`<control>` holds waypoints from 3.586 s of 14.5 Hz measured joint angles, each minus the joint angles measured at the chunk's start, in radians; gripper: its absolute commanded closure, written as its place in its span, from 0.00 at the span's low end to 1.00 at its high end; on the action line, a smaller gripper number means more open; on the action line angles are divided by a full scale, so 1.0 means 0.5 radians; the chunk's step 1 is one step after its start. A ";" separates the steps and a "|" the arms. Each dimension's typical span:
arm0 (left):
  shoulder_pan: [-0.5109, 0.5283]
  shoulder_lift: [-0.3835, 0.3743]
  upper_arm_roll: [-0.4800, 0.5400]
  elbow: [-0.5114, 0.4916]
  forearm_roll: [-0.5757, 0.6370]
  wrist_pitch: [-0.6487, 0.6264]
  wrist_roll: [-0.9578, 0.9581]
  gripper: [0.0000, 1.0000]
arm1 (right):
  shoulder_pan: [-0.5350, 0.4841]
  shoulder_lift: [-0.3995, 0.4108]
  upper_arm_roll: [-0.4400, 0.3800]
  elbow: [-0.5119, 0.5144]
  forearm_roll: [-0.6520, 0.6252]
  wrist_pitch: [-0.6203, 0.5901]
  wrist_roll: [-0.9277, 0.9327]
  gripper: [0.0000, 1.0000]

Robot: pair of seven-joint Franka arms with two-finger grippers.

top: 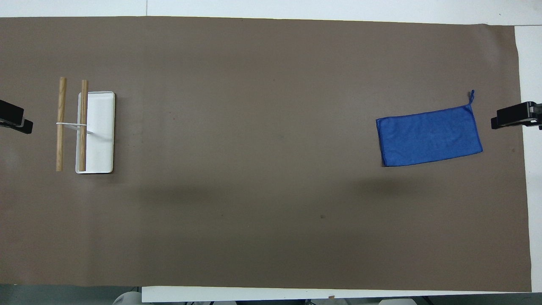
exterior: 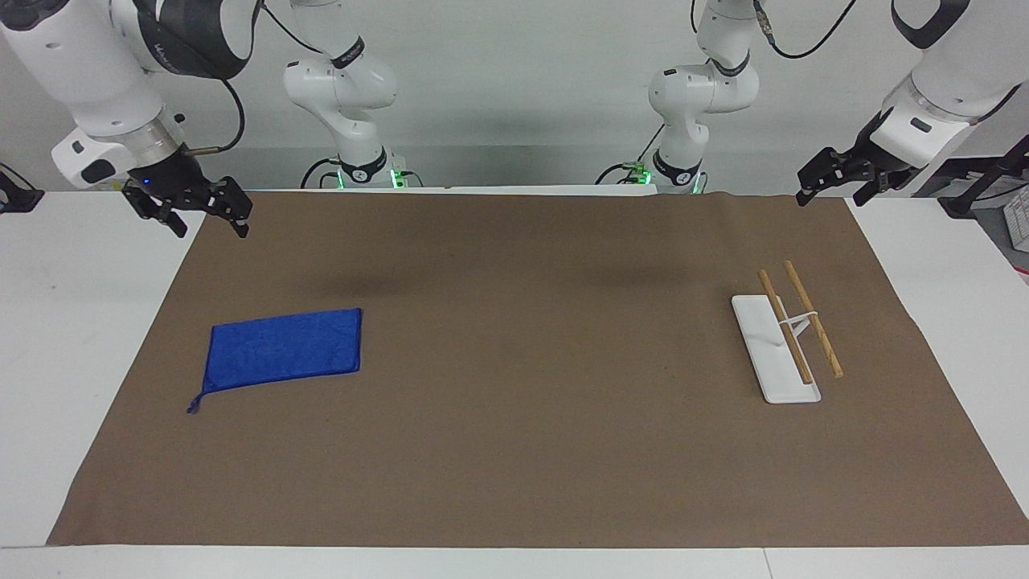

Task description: Right arm passes towel to left arm to hang

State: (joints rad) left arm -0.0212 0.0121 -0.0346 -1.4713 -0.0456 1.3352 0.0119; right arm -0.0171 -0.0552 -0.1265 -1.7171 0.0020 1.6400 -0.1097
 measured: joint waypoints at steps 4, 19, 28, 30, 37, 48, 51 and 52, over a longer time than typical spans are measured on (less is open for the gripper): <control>0.000 0.000 0.000 0.000 0.000 0.000 0.000 0.00 | 0.000 -0.001 0.000 -0.004 0.000 0.000 0.000 0.00; 0.000 0.000 0.000 0.000 0.000 0.000 0.000 0.00 | -0.098 0.394 0.049 -0.857 0.000 1.453 -0.520 0.00; 0.000 0.000 0.000 0.000 0.000 0.000 0.000 0.00 | -0.158 0.583 0.048 -0.935 0.000 1.678 -0.731 0.09; 0.000 0.000 0.000 0.000 0.000 0.000 0.000 0.00 | -0.158 0.587 0.048 -0.940 0.000 1.687 -0.732 0.43; 0.000 0.000 0.000 0.000 0.000 0.000 0.000 0.00 | -0.161 0.565 0.054 -0.941 0.035 1.684 -0.803 1.00; 0.000 0.000 0.000 0.000 0.000 0.000 0.000 0.00 | -0.154 0.324 0.460 -0.389 0.170 0.351 0.282 1.00; 0.000 0.000 0.000 0.000 0.000 0.000 0.000 0.00 | -0.133 0.297 0.747 -0.161 0.369 0.170 1.029 1.00; 0.000 0.000 0.000 0.000 0.000 0.000 0.000 0.00 | -0.130 0.296 0.821 -0.122 0.478 0.169 1.256 1.00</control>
State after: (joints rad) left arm -0.0212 0.0121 -0.0346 -1.4713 -0.0456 1.3352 0.0119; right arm -0.0822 0.0930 0.2842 -1.7780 0.2410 1.7246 0.5181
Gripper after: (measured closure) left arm 0.000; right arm 0.965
